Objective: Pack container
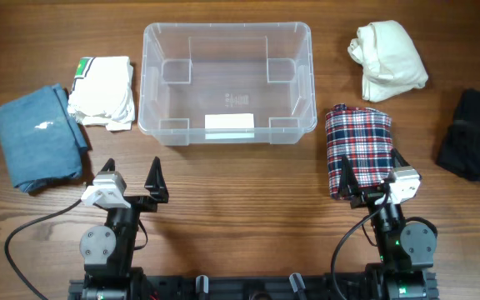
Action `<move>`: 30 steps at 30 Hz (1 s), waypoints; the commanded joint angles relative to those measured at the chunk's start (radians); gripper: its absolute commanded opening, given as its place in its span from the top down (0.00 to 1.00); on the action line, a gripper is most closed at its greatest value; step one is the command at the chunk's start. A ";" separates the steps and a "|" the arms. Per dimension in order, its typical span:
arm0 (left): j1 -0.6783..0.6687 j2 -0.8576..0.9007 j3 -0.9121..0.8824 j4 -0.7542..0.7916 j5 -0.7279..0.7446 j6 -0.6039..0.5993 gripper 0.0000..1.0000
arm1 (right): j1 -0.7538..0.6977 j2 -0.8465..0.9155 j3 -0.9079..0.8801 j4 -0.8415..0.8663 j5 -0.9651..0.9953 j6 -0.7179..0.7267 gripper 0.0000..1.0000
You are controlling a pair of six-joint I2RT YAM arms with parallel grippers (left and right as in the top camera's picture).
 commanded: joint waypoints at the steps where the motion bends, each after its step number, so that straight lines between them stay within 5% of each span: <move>1: 0.008 -0.005 -0.006 -0.003 -0.006 -0.009 0.00 | -0.005 -0.003 -0.002 0.039 0.010 -0.013 0.00; 12: 0.008 -0.005 -0.006 -0.003 -0.006 -0.009 0.00 | -0.005 0.132 0.106 0.098 0.113 0.119 0.00; 17: 0.008 -0.005 -0.006 -0.003 -0.006 -0.009 0.00 | -0.005 0.608 0.389 0.143 0.085 0.118 0.00; 22: 0.008 -0.005 -0.006 -0.003 -0.006 -0.009 0.00 | -0.011 1.231 0.945 -0.016 -0.056 0.118 0.00; 27: 0.008 -0.005 -0.006 -0.003 -0.006 -0.009 0.00 | -0.058 1.514 1.299 -0.207 -0.089 0.074 0.00; 30: 0.008 -0.005 -0.006 -0.003 -0.006 -0.009 0.00 | -0.089 1.551 1.349 -0.183 -0.201 -0.166 0.00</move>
